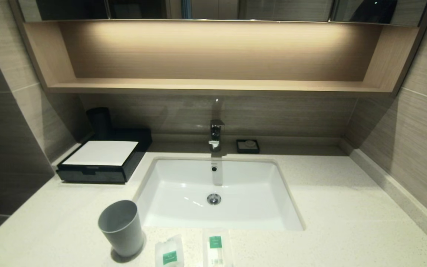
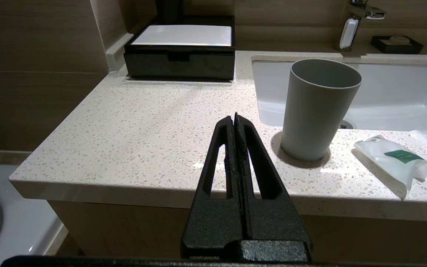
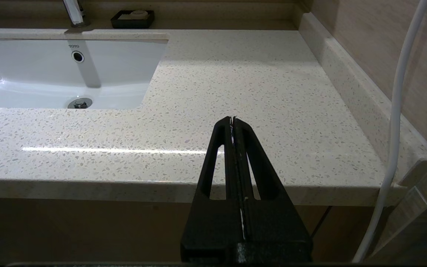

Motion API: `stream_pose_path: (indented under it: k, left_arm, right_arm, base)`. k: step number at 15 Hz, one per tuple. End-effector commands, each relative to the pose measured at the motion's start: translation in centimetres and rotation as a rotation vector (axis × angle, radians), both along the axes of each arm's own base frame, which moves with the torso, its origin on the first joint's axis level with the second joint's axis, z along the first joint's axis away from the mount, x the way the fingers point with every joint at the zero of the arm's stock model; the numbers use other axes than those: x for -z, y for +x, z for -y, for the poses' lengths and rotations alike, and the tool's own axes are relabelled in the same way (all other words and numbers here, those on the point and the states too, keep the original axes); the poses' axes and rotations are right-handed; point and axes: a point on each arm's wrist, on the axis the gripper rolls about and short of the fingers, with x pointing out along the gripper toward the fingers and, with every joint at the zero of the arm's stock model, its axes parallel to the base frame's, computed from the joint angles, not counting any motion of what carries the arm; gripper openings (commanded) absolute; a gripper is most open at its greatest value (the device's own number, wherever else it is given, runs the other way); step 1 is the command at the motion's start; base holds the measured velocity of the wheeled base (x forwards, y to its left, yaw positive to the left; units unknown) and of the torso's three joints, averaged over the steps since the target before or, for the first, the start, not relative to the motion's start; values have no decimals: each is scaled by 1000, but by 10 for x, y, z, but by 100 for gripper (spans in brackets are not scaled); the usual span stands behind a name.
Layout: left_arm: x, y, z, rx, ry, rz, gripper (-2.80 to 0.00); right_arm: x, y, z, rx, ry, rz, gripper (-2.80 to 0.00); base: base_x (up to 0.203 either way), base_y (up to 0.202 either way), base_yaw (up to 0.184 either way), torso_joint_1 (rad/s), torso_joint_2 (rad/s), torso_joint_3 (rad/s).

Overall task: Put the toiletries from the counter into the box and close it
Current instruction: Open the drawer

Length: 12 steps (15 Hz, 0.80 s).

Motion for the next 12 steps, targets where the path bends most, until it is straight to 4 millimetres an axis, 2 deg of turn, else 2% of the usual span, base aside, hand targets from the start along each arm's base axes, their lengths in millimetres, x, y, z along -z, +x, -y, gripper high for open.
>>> stream_pose_path:
  k: [1, 12]
  left_arm:
    - [5, 2, 0, 0, 0, -21, -280]
    - [6, 2, 0, -1, 12, -25, -280]
  right_arm:
    - [0, 0, 0, 0, 0, 1, -280]
    - [0, 0, 0, 0, 0, -1, -280]
  base:
    - [0, 0, 0, 0, 0, 0]
    - [0, 0, 0, 0, 0, 0]
